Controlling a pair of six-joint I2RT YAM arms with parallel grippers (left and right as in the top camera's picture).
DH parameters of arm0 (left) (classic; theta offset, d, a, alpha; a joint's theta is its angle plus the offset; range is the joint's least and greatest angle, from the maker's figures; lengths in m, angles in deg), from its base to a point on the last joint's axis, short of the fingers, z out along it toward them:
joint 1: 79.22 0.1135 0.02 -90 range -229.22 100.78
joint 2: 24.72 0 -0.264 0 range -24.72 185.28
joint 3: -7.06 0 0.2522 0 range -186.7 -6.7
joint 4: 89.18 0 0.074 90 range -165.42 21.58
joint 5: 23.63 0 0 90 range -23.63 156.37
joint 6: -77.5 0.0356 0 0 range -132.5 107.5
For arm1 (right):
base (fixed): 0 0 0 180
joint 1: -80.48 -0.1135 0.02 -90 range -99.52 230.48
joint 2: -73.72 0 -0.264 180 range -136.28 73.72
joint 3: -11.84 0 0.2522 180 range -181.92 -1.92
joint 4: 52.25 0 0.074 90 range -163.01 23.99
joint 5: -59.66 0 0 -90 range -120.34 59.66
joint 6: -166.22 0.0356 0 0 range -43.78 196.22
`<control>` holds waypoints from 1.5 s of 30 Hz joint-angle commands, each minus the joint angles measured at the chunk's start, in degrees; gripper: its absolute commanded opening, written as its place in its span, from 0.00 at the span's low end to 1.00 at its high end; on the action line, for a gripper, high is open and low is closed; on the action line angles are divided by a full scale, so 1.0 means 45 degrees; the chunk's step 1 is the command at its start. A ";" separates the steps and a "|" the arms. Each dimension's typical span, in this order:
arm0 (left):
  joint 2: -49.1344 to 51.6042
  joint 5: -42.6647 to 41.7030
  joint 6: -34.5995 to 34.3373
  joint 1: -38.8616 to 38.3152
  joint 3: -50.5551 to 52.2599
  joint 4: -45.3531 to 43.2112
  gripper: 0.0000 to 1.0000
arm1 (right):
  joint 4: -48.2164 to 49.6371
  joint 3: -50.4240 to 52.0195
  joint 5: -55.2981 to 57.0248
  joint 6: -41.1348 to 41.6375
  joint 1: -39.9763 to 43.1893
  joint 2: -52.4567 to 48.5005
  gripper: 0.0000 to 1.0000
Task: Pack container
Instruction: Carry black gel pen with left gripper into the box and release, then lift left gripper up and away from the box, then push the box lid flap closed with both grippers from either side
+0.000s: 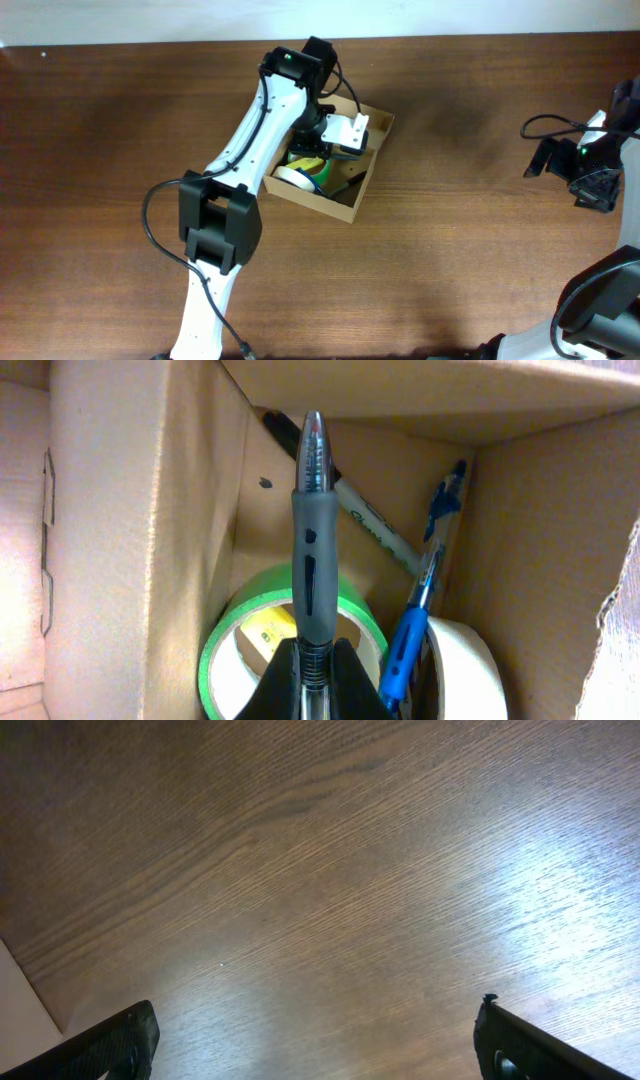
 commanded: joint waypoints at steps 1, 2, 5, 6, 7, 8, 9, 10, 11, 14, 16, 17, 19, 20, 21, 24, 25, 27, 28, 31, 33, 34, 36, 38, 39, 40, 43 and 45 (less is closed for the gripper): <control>0.0165 -0.0602 0.0340 0.0112 -0.0078 -0.0126 0.07 | -0.0053 0.0053 -0.0078 0.0073 0.0000 0.0053 0.99; 0.0165 -0.0602 0.0340 0.0117 -0.0078 -0.0126 0.07 | -0.0053 0.0053 -0.0078 0.0073 0.0000 0.0053 0.99; 0.0165 -0.0612 0.0121 0.0112 -0.0078 -0.0121 0.27 | -0.0092 0.0053 -0.0078 0.0073 0.0000 0.0053 0.99; 0.0165 -0.0617 -0.0097 0.0112 -0.0078 -0.0126 0.35 | -0.0102 0.0053 -0.0078 0.0073 0.0000 0.0053 0.99; 0.0165 -0.0612 -0.0102 0.0112 -0.0083 -0.0165 0.35 | -0.0102 0.0053 -0.0078 0.0073 0.0000 0.0053 0.99; 0.0160 -0.0607 -0.0243 0.0112 -0.0083 -0.0209 0.36 | -0.0097 0.0053 -0.0078 0.0073 0.0000 0.0053 0.99; 0.0117 -0.0597 -0.0350 0.0112 -0.0083 -0.0238 0.51 | -0.0092 0.0053 -0.0078 0.0073 0.0000 0.0053 0.99; 0.0039 -0.0602 -0.0384 0.0112 -0.0083 -0.0253 0.68 | -0.0087 0.0053 -0.0078 0.0073 0.0000 0.0053 0.99; -0.0097 -0.0602 -0.0418 0.0112 -0.0083 -0.0253 0.84 | -0.0087 0.0053 -0.0078 0.0073 0.0000 0.0053 0.99; -0.0699 -0.0597 -0.0971 0.0165 -0.0083 -0.0389 0.99 | -0.0029 0.0053 -0.0447 0.0063 0.0000 0.0053 0.99; -0.1311 -0.0597 -0.1574 0.0272 -0.0083 -0.0646 0.99 | 0.0092 0.0049 -0.1180 -0.0058 0.0000 0.0053 0.99; -0.1700 -0.0597 -0.1957 0.0369 -0.0083 -0.0811 0.99 | 0.0170 0.0044 -0.1739 -0.0340 0.0000 0.0053 1.00; -0.2560 -0.0602 -0.2788 0.0704 -0.0083 -0.1253 0.99 | 0.0359 0.0039 -0.2540 -0.0369 0.0000 0.0053 0.93; -0.2943 -0.0602 -0.3322 0.0908 -0.0083 -0.1477 0.99 | 0.0447 0.0029 -0.2875 -0.0369 0.0000 0.0053 0.91; -0.3249 -0.0602 -0.3725 0.1098 -0.0083 -0.1656 0.99 | 0.0510 0.0010 -0.3181 -0.0369 0.0000 0.0053 0.90; -0.4231 -0.0607 -0.4979 0.1875 -0.0083 -0.2239 0.99 | 0.0743 -0.0126 -0.4056 -0.0369 0.0000 0.0058 0.89; -0.4532 -0.0602 -0.5435 0.2176 -0.0083 -0.2448 0.99 | 0.0777 -0.0204 -0.4245 -0.0369 0.0000 0.0058 0.88; -0.5027 -0.0593 -0.6217 0.2764 -0.0083 -0.2739 0.99 | 0.0777 -0.0423 -0.4736 -0.0389 -0.0005 0.0058 0.86; -0.5265 -0.0588 -0.6611 0.3143 -0.0083 -0.2832 0.99 | 0.0767 -0.0573 -0.5124 -0.0651 -0.0039 0.0058 0.81; -0.5610 -0.0583 -0.7757 0.4405 -0.0083 -0.3181 0.99 | 0.0631 -0.1059 -0.6013 -0.1307 -0.0432 0.0078 0.69; -0.5610 -0.0291 -0.9005 0.5309 -0.0078 -0.3619 0.99 | 0.0529 -0.1297 -0.6169 -0.1598 -0.0913 0.0092 0.52; -0.5542 0.0015 -0.9831 0.5780 -0.0078 -0.3827 0.99 | 0.0481 -0.1389 -0.6159 -0.1710 -0.1239 0.0092 0.44; -0.5328 0.0797 -1.1744 0.6727 -0.0058 -0.4143 0.99 | 0.0495 -0.1428 -0.6154 -0.1719 -0.1923 0.0092 0.29; -0.4988 0.1409 -1.3707 0.7543 -0.0058 -0.4201 0.99 | 0.0646 -0.1423 -0.6144 -0.1705 -0.2671 0.0078 0.06; -0.4750 0.1535 -1.4494 0.7907 -0.0058 -0.4124 0.99 | 0.0826 -0.1423 -0.6135 -0.1632 -0.3036 0.0063 0.04; -0.4488 0.1511 -1.5140 0.8242 -0.0058 -0.3993 0.99 | 0.1078 -0.1423 -0.6023 -0.1404 -0.3400 0.0053 0.04; -0.3857 0.0763 -1.5669 0.8796 -0.0058 -0.3478 0.99 | 0.2176 -0.1384 -0.5838 -0.0554 -0.4313 0.0029 0.04; -0.3361 -0.0831 -1.5669 0.8995 -0.0058 -0.3050 0.99 | 0.3099 -0.1375 -0.5838 0.0398 -0.4833 -0.0155 0.04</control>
